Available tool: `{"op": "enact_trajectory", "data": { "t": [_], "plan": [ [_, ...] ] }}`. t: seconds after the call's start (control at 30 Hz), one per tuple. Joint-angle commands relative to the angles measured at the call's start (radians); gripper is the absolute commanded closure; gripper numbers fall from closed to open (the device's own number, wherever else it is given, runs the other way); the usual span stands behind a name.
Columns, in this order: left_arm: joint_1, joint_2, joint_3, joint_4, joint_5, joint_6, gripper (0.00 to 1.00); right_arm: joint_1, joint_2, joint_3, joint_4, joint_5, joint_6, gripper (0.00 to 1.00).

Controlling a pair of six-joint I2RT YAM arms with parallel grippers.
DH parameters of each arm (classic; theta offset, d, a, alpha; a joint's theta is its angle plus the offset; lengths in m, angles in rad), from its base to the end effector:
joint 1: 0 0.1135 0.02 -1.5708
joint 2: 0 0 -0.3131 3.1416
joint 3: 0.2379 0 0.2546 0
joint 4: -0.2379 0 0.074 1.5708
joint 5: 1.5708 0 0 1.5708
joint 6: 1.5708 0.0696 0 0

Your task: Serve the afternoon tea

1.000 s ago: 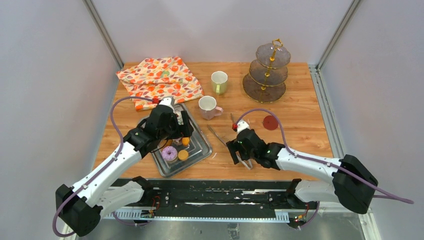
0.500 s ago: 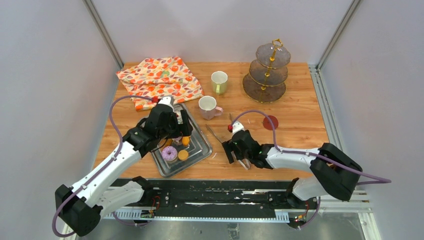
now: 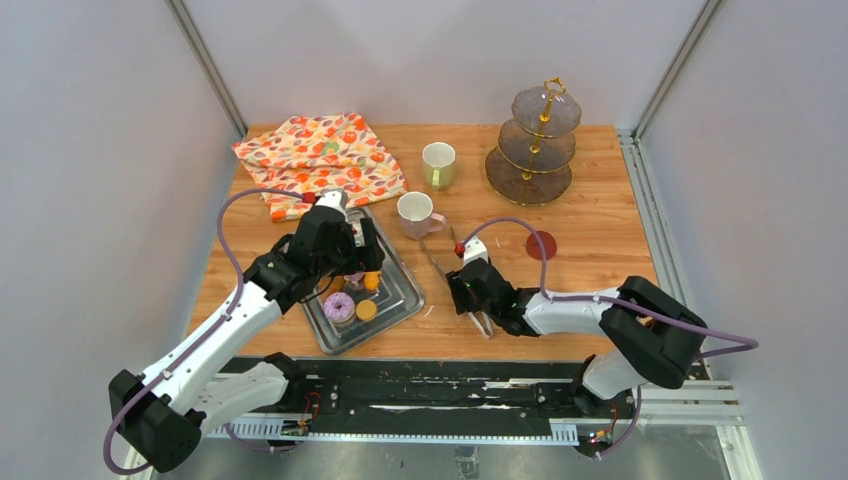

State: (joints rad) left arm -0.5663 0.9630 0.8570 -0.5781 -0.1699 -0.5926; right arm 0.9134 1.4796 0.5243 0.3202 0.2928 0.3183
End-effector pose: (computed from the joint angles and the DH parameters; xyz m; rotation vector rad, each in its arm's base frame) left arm 0.1786 -0.0996 0.3139 -0.1220 2.2759 -0.4299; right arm 0.1971 0.2225 0.1745 -0.4869 2.1453 0.3762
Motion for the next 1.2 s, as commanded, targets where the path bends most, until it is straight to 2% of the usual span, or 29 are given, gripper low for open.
{"op": "enact_trajectory", "data": {
  "t": [0.0,0.13,0.27,0.33,0.37,0.5,0.73,0.83,0.97,1.17],
  "plan": [
    [0.005,-0.007,0.021,-0.011,-0.050,0.009,0.02,-0.015,-0.006,-0.031,-0.026,0.020,0.019,0.49],
    [0.060,0.019,0.065,-0.069,-0.109,0.018,0.02,-0.014,-0.100,-0.038,-0.127,0.022,0.020,0.72],
    [0.231,0.080,0.106,-0.107,-0.067,0.027,0.02,-0.013,-0.205,-0.034,-0.254,0.012,0.020,0.86],
    [0.327,0.132,0.124,-0.123,-0.038,0.011,0.02,-0.014,-0.257,-0.029,-0.316,-0.006,0.018,0.97],
    [0.374,0.159,0.134,-0.124,-0.023,0.003,0.02,-0.013,-0.280,-0.022,-0.351,-0.017,0.022,0.99],
    [0.539,0.297,0.171,-0.083,-0.006,-0.013,0.02,-0.013,-0.386,0.008,-0.488,-0.058,0.029,0.99],
    [0.714,0.532,0.269,-0.061,-0.027,-0.018,0.02,-0.013,-0.522,0.093,-0.701,-0.086,0.045,0.98],
    [0.760,0.583,0.281,-0.036,-0.070,-0.012,0.02,-0.013,-0.552,0.115,-0.730,-0.101,0.053,0.98],
    [0.861,0.629,0.259,0.033,0.014,-0.061,0.01,-0.013,-0.567,0.133,-0.739,-0.110,0.060,0.97],
    [0.889,0.699,0.274,0.069,0.014,-0.098,0.04,-0.012,-0.555,0.140,-0.740,-0.107,0.057,0.97]
  ]
}}
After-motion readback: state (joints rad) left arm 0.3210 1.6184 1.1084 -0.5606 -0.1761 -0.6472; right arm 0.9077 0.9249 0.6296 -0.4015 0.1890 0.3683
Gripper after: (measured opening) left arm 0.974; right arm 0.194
